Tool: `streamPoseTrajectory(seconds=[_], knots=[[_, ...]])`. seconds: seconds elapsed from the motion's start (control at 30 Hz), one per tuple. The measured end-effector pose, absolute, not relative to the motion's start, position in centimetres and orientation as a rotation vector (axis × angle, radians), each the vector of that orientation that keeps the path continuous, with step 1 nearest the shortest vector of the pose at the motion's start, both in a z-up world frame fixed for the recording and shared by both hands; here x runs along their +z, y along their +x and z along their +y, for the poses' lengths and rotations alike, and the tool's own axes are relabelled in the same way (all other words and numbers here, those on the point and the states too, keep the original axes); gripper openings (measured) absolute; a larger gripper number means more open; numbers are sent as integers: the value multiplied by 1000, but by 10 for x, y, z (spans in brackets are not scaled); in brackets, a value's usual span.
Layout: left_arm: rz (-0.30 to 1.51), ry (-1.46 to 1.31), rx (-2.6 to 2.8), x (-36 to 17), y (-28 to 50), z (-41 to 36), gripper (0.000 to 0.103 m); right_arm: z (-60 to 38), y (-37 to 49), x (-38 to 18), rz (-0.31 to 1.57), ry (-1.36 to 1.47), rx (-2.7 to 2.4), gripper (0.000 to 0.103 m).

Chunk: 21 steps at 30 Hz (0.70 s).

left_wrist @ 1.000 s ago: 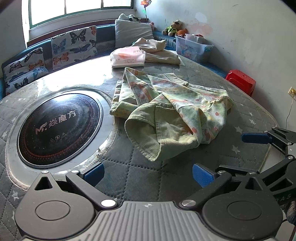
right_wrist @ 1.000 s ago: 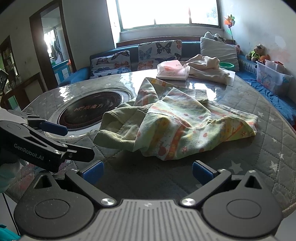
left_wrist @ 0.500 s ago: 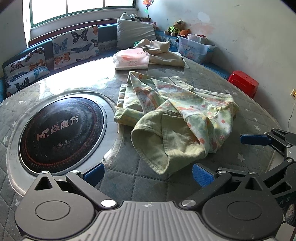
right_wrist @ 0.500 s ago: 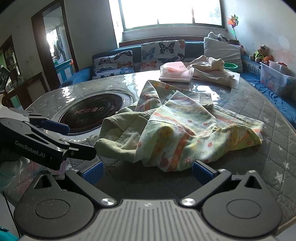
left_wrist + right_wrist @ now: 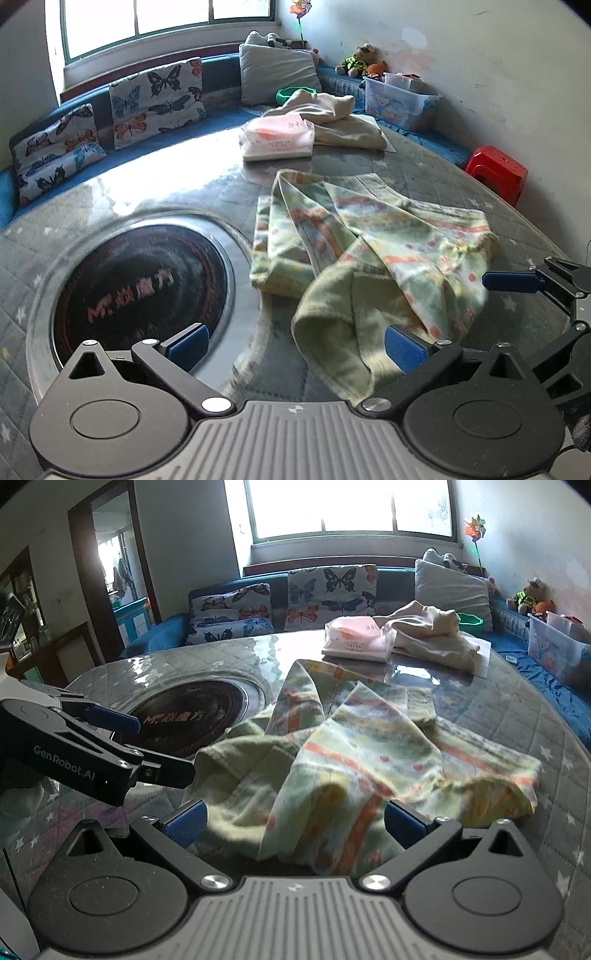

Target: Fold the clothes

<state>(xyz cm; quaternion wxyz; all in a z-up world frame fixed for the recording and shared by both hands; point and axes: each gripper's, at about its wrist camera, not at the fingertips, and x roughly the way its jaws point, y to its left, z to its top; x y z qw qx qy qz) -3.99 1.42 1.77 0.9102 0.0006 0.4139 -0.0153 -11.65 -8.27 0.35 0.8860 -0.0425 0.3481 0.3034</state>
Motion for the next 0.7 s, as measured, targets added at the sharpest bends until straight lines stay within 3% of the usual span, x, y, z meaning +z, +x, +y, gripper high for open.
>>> streamPoseTrajectory(seconds=[0.47,0.7], knots=[[861,17,15,25,33,20,103,-61,-82,8,706,-114,648,102],[881,-24,33,16,77,23,103,-57,-62,1,726,-138,640,91]])
